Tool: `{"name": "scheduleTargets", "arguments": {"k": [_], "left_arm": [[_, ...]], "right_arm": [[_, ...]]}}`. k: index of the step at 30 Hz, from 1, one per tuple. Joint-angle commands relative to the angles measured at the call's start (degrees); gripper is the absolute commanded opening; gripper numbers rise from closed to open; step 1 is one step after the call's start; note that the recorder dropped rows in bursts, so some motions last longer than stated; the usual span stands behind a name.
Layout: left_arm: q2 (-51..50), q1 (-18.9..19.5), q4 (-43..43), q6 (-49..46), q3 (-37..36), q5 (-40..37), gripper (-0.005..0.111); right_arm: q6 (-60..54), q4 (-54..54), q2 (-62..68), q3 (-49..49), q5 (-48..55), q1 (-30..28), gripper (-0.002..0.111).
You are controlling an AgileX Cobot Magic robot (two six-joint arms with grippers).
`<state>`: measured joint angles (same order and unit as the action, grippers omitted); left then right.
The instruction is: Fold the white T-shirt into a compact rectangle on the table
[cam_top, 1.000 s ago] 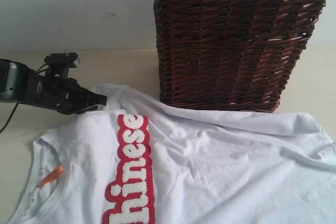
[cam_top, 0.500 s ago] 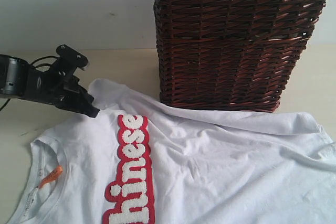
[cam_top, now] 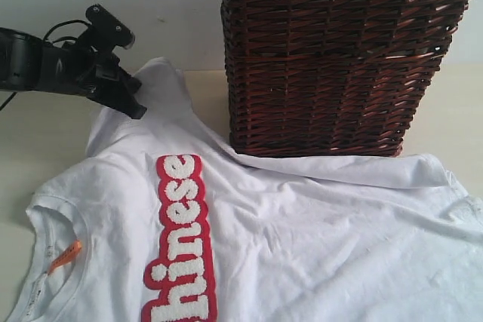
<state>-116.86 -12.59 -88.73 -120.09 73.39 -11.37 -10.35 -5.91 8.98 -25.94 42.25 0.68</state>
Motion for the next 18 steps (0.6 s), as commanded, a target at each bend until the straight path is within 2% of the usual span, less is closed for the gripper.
{"name": "scheduleTargets", "arguments": {"k": [1, 3, 5, 9, 10, 12, 15, 16, 17, 18], "left_arm": [[0.2, -0.2, 0.3, -0.1, 0.6, 4.9, 0.004], [0.2, -0.2, 0.3, -0.1, 0.6, 8.8, 0.013], [0.2, -0.2, 1.0, -0.1, 0.6, 12.0, 0.029], [0.2, -0.2, 1.5, 0.9, 0.6, 14.8, 0.080], [0.2, -0.2, 0.4, 1.5, 0.6, 14.8, 0.090], [0.2, -0.2, -2.2, 1.9, -0.5, 14.8, 0.103], [1.8, -0.2, -6.6, 2.1, -4.1, 14.5, 0.104], [5.1, -0.2, -11.2, 2.2, -7.5, 14.5, 0.104], [7.0, -0.2, -11.2, 3.0, -9.6, 14.3, 0.104], [11.0, -0.2, -11.2, 8.4, -14.5, 13.1, 0.104]], "right_arm": [[0.2, -0.2, -0.3, 0.2, -0.7, 0.0, 0.000], [0.2, -0.2, -0.3, 0.2, -0.7, 0.0, 0.000], [0.2, -0.2, -0.3, 0.2, -0.7, 0.0, 0.000], [0.2, -0.2, -0.3, 0.2, -0.7, 0.0, 0.000], [0.2, -0.2, -0.3, 0.2, -0.7, 0.0, 0.000], [0.2, -0.2, -0.3, 0.2, -0.7, 0.0, 0.000], [0.2, -0.2, -0.3, 0.2, -0.7, 0.0, 0.000], [0.2, -0.2, -0.3, 0.2, -0.7, 0.0, 0.000], [0.2, -0.2, -0.3, 0.2, -0.7, 0.0, 0.000], [0.2, -0.2, -0.3, 0.2, -0.7, 0.0, 0.000]]}}
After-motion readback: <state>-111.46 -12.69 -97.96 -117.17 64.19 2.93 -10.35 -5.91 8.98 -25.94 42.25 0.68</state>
